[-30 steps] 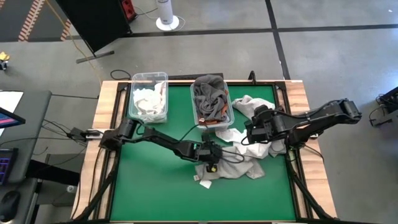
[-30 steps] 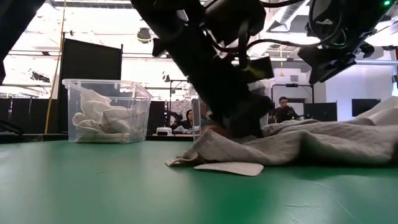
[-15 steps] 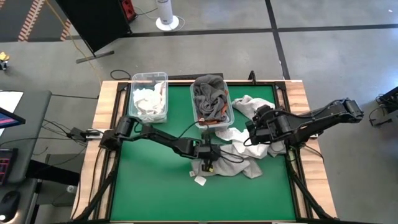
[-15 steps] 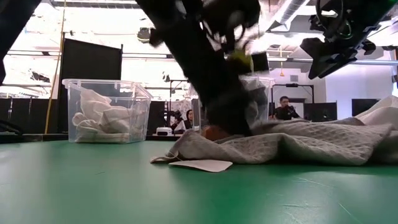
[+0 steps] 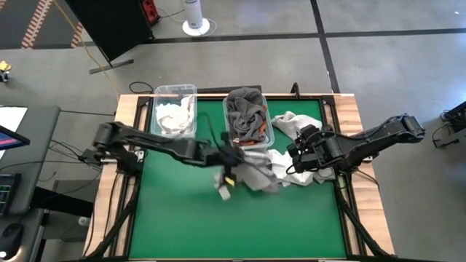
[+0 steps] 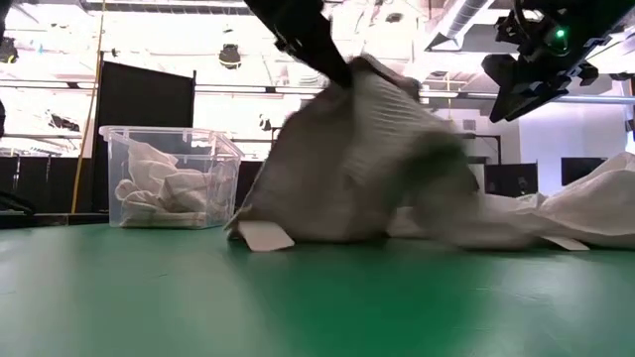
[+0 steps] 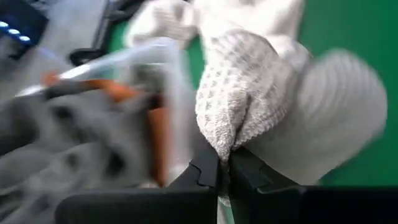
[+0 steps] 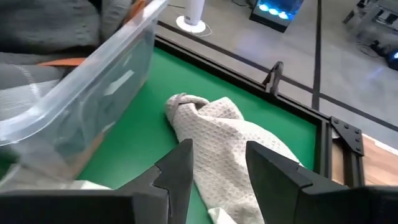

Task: Sort towels by color in basket
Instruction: Put the light gray towel into the left transparent bin, then put the white towel into the left transparent bin

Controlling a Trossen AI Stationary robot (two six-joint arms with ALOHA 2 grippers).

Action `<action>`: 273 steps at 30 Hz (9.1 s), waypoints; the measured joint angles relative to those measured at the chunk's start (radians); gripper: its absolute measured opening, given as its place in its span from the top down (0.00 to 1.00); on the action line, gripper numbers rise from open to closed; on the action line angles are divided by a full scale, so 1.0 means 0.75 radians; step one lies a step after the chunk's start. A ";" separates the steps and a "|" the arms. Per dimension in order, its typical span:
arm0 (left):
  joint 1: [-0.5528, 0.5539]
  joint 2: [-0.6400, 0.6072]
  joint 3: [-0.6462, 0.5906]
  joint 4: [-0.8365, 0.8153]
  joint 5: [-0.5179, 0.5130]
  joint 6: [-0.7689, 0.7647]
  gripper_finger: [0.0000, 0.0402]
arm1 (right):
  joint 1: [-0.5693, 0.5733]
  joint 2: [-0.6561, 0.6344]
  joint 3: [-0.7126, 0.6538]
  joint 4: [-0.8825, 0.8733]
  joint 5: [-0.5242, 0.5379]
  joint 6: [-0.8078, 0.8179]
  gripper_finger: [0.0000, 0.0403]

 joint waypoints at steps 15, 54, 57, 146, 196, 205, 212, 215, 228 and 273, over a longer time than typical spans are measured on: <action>0.205 -0.646 -0.216 0.164 0.001 0.172 0.98 | 0.015 0.003 0.000 0.074 0.000 -0.011 0.56; 0.793 -0.728 -0.215 -0.856 -0.393 -0.209 0.98 | 0.013 0.003 0.000 0.174 0.008 -0.127 0.56; 0.882 -0.657 -0.215 -0.905 -0.336 -0.207 0.98 | -0.002 0.003 0.000 0.175 0.008 -0.138 0.56; 1.153 -0.372 -0.310 -0.858 0.288 -0.003 0.49 | 0.033 0.003 0.000 0.234 -0.010 -0.166 0.56; 0.931 -0.634 -0.034 -0.780 0.428 0.323 0.49 | 0.073 0.003 -0.001 0.288 -0.313 -0.330 0.56; 0.693 -0.719 -0.179 -0.611 0.635 0.196 0.49 | 0.071 0.198 0.001 0.641 -0.697 -0.686 0.56; 0.518 -0.791 -0.357 -0.403 0.509 0.130 0.49 | 0.020 0.350 0.000 0.518 -0.851 -0.791 0.53; 0.460 -0.836 -0.409 -0.339 0.431 0.126 0.49 | -0.021 0.366 -0.001 0.469 -0.853 -0.774 0.49; 0.362 -1.039 -0.480 -0.461 0.259 0.008 0.49 | -0.170 0.565 0.001 0.660 -1.025 -0.909 0.50; 0.415 -0.719 -0.480 0.198 0.664 0.083 0.49 | -0.380 0.402 0.669 1.696 -1.271 -1.748 0.94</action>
